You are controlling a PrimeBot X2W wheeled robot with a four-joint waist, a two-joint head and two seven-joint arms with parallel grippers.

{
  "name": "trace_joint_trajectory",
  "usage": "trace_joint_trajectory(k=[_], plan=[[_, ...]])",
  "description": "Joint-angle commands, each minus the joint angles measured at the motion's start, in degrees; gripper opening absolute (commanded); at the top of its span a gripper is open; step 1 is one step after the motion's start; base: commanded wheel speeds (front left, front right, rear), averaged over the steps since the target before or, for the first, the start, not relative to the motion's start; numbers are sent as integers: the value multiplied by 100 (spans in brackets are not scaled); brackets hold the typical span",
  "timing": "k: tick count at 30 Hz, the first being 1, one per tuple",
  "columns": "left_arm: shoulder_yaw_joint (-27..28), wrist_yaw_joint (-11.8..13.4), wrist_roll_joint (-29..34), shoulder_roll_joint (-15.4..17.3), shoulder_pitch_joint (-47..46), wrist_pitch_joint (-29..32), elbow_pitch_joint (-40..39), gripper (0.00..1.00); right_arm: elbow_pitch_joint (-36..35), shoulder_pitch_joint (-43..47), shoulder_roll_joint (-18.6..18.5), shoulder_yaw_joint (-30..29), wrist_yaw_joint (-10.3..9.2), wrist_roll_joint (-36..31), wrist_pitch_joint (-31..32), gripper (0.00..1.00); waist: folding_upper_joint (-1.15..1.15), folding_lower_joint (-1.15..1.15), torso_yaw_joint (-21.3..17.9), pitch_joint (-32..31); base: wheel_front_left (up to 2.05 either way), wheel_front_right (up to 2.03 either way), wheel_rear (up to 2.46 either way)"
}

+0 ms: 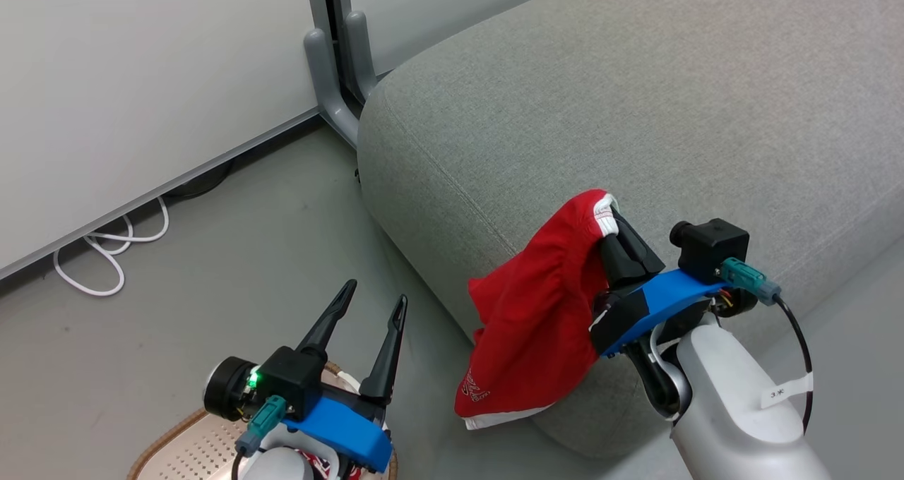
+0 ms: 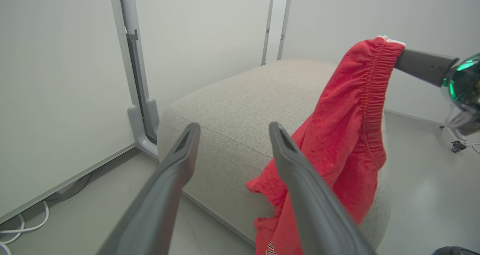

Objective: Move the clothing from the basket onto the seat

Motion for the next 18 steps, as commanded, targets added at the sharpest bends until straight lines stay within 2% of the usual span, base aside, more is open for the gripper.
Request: trace_joint_trajectory(k=[1,7,11,15,18], plan=[[-14,-43,-30,12,-46,-16,-3,100,-20,64,-7,-1,1,3,-29,0,0,0,4,-4,0,0,0],[-37,-43,13,25,-129,-16,-43,100,-1,-173,-8,-96,1,61,-30,0,0,0,100,132,0,0,0],[-39,-43,56,66,-193,-16,-111,100,32,-548,-6,-280,1,-134,-30,0,0,0,164,301,0,0,0],[-42,-44,112,124,-319,-16,-238,100,245,-1295,-17,-747,1,-523,-28,0,0,0,309,618,0,0,0],[-103,-44,170,177,-477,-16,-340,100,327,-1997,-214,-1209,1,-690,37,0,0,0,448,950,0,0,0]])
